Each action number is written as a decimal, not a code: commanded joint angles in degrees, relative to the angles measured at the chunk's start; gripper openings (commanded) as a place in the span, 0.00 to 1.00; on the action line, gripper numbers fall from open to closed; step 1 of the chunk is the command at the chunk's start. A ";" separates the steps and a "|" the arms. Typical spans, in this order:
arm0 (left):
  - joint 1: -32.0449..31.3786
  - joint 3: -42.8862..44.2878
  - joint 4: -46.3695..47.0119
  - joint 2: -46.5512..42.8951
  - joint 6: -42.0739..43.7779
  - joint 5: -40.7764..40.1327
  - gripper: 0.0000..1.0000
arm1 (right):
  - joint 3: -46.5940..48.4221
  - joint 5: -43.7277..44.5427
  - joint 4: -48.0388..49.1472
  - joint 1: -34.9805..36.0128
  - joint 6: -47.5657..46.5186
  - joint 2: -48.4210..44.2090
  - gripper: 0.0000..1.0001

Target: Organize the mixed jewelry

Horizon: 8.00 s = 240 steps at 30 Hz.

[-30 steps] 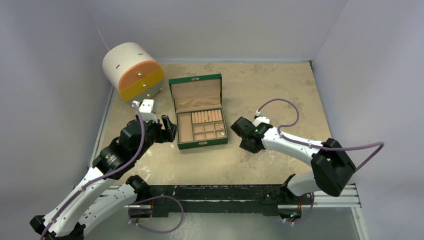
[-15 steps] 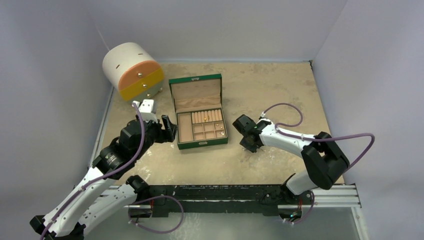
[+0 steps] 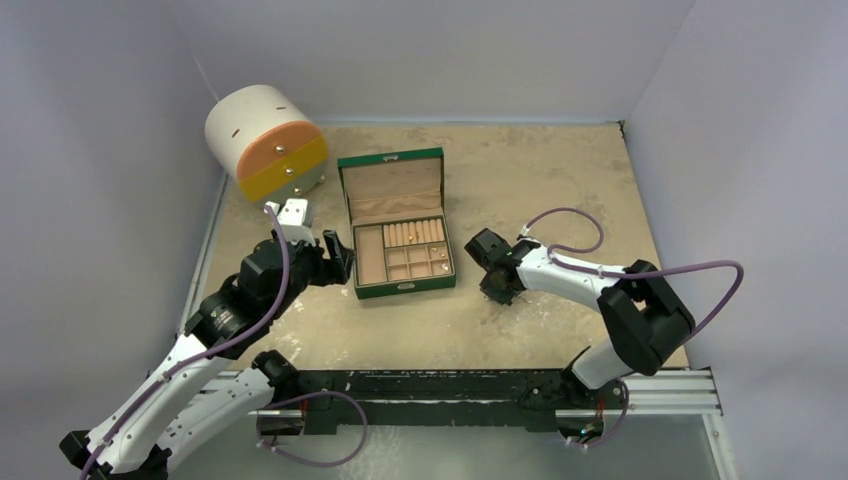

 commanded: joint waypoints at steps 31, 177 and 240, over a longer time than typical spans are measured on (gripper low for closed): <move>0.53 0.32 1.81 0.16 0.24 -0.59 0.69 | 7.47 -5.72 11.90 -0.26 -31.72 -13.01 0.00; 1.20 0.33 1.90 1.38 0.33 -0.24 0.69 | -11.32 3.99 0.34 -12.78 -20.56 -15.49 0.00; 1.60 0.40 1.98 -0.60 0.50 0.11 0.69 | 28.03 -16.89 10.37 9.12 -46.03 12.50 0.00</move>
